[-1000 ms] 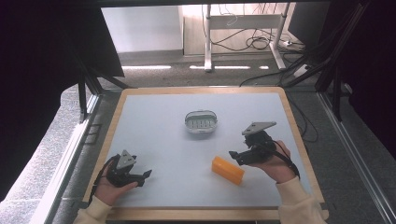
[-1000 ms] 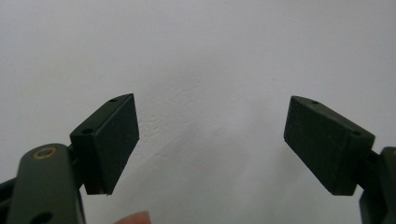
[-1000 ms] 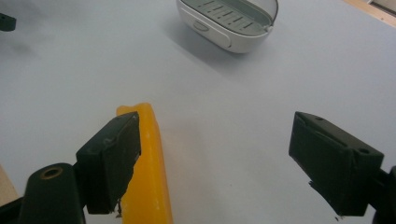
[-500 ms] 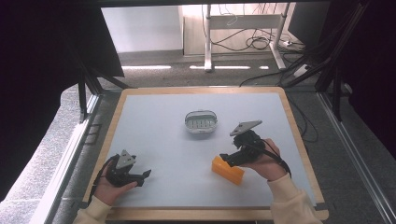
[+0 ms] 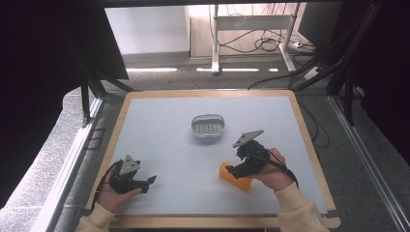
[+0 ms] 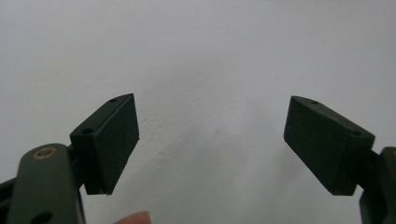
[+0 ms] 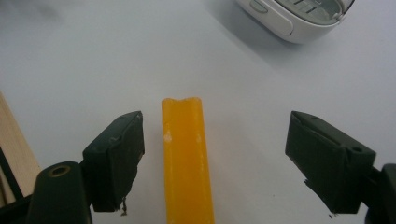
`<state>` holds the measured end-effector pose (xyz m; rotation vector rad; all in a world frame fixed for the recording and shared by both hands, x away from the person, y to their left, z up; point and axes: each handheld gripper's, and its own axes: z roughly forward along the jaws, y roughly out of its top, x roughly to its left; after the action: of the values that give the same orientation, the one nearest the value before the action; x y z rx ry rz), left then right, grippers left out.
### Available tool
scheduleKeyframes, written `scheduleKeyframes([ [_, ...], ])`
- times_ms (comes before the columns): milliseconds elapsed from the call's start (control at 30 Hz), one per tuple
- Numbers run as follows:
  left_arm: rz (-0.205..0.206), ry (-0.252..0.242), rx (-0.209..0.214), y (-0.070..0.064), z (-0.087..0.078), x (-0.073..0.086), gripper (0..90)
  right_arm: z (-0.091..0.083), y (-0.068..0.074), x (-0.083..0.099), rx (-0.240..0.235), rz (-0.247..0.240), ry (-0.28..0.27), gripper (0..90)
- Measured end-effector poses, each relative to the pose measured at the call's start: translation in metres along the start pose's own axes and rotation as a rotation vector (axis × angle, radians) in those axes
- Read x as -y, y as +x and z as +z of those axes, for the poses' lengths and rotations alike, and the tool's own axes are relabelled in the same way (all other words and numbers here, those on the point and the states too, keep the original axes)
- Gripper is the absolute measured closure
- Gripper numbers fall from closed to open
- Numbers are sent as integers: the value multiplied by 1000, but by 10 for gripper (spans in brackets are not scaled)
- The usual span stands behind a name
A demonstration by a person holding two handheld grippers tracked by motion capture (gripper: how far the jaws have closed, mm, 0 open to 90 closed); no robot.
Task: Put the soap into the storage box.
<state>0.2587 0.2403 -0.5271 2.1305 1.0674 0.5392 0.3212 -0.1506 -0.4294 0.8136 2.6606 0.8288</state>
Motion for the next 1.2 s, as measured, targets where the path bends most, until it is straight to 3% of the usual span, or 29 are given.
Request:
scheduleKeyframes([
  [233,-1,-1,1,0,0,0,179,9,4,2,-22,-17,45,236],
  [367,0,1,1,1,0,0,179,17,5,4,-37,-30,95,265],
  [400,0,2,2,1,0,0,179,23,6,6,-45,-33,130,283],
  [733,0,2,1,1,0,1,179,42,5,13,-75,-34,225,366],
  [1067,1,0,-1,1,-1,1,179,48,3,18,-100,-42,269,607],
  [1200,0,0,-1,1,-1,1,179,47,3,17,-101,-43,268,613],
])
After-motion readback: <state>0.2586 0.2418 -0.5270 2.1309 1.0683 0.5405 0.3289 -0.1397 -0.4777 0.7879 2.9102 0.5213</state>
